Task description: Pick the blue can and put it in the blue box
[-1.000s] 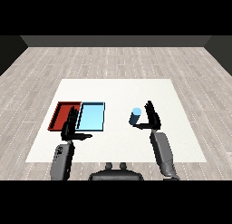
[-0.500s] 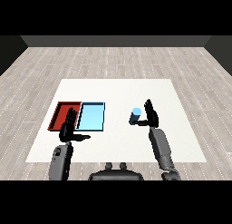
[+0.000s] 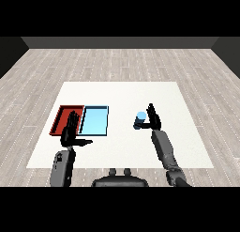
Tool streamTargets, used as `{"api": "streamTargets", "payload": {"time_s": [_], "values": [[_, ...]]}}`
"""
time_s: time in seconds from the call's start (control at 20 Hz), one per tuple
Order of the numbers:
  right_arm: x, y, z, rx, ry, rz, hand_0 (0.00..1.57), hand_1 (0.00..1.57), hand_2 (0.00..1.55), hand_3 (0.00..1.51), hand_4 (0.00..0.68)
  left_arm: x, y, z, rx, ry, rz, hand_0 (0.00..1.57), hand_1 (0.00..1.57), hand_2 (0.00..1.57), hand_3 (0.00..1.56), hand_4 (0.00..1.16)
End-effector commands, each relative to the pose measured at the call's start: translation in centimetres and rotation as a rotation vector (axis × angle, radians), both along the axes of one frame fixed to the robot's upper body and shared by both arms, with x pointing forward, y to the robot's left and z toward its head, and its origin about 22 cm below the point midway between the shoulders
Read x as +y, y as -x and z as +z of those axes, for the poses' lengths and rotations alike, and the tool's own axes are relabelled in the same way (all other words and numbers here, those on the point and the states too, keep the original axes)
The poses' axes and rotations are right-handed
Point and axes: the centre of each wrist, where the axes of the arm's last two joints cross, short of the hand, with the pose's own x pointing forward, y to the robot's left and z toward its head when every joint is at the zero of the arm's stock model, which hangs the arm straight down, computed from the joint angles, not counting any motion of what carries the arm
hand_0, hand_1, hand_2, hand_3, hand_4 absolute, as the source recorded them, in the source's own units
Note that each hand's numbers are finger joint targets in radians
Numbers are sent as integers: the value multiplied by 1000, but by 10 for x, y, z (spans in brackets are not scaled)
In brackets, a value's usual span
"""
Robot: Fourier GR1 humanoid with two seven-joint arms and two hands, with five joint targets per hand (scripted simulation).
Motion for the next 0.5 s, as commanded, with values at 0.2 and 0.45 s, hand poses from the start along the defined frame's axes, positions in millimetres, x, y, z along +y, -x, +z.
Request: {"api": "streamTargets", "payload": {"time_s": [0.2,0.45], "values": [[21,8,-21,26,-51,-8,0,0,0,0,0,15,3,1,-11,5,-8,0,0,0,0,0],[19,-10,-14,53,-53,3,0,0,0,0,0,-19,-7,-16,4,-9,-9,0,0,0,0,0]]}}
